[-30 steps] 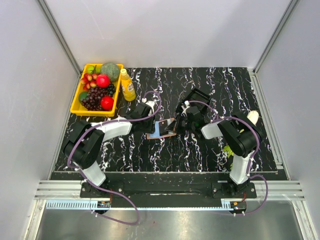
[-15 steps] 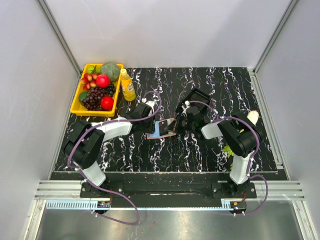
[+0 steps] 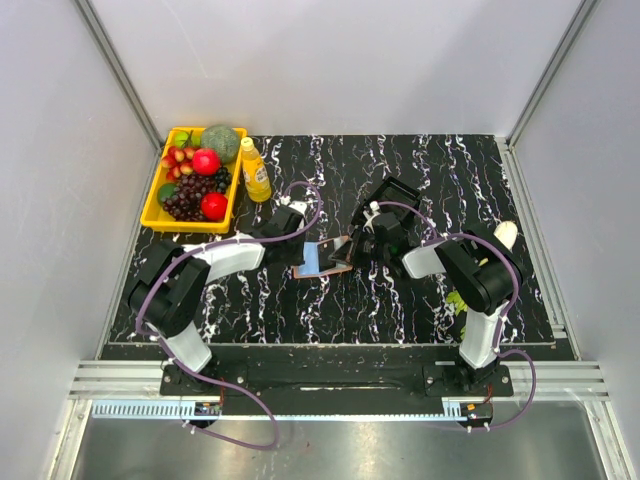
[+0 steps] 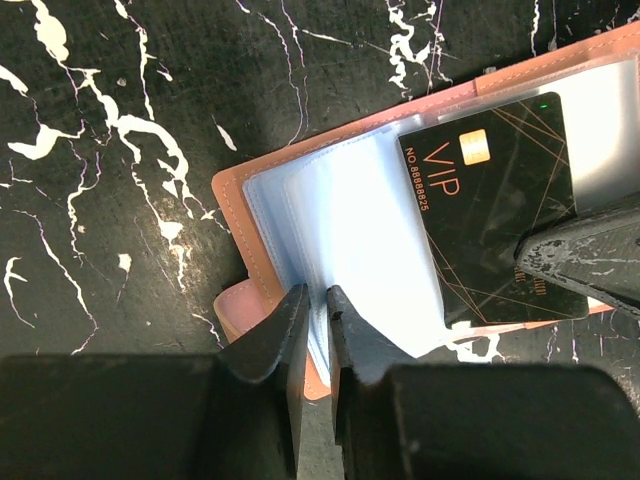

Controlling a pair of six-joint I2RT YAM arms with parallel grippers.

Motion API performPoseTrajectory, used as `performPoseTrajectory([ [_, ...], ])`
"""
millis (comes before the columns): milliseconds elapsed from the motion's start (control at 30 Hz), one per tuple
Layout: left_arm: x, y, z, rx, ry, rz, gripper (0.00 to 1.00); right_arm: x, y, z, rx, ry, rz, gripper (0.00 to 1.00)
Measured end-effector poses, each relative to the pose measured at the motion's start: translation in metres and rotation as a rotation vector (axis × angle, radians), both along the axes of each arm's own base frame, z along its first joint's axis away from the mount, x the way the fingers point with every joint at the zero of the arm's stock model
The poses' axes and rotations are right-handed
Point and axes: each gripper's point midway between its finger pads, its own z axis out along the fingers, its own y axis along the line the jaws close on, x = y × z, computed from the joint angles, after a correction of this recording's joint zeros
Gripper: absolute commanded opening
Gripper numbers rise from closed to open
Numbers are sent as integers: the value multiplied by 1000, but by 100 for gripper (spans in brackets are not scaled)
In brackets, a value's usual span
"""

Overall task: Put the credit cards into the card holder
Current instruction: Insert the credit card into the card holder.

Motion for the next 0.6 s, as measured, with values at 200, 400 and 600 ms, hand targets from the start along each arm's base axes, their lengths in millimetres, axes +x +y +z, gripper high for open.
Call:
performPoseTrajectory([
  [200,2,-1,-1,2,4,1,15,-2,2,5,40,-14,1,0],
  [400,3,-2,-1,0,3,0,15,-3,4,8,68,-13,0,0],
  [600,3,-3,-1,-4,4,-2,15,-2,3,6,70,-13,-12,0],
])
